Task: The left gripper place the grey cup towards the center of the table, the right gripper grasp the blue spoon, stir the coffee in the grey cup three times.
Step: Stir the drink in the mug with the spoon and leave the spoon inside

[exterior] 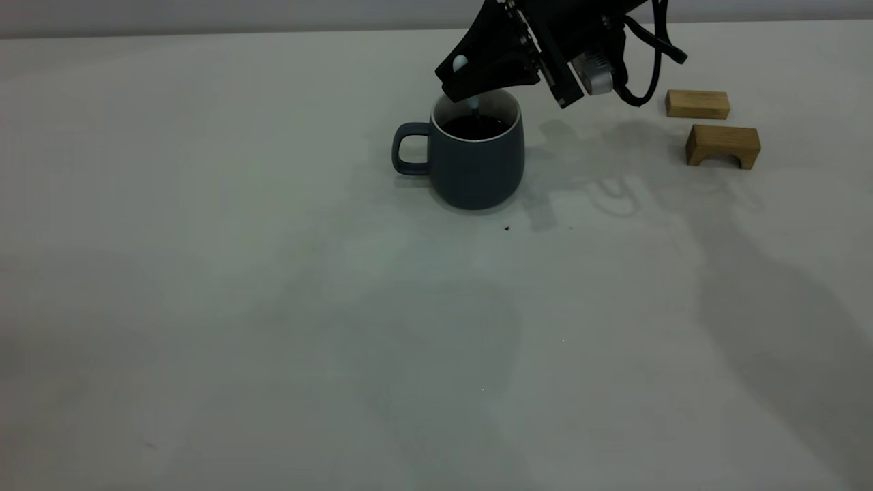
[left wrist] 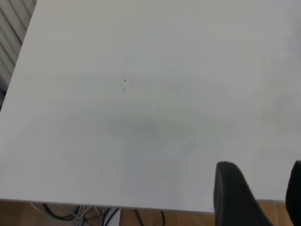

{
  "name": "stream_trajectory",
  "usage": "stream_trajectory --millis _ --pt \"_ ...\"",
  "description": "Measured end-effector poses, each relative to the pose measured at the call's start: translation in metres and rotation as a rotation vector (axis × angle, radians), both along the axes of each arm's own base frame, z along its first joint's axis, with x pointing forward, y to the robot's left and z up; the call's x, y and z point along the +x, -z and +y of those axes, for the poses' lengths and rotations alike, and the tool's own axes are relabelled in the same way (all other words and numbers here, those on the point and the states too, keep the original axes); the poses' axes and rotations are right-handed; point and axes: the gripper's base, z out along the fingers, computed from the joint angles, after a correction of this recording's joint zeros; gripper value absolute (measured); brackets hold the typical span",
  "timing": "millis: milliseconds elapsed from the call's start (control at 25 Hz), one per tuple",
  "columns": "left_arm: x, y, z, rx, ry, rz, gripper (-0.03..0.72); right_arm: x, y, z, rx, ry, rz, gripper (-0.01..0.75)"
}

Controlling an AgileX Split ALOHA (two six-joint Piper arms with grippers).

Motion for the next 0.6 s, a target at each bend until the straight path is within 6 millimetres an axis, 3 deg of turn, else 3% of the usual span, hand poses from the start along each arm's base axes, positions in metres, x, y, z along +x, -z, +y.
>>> stream_trajectory --millis 240,600 --pt "0.0 0.0 0.0 0.0 0.0 0.0 0.351 -0.003 0.0022 -0.0012 -0.028 -0.039 -0.003 0.142" --pt "0.0 0.0 0.0 0.0 0.0 0.0 0.351 -0.0044 0.0058 -0.0037 -0.073 -0.071 -0.022 0.431"
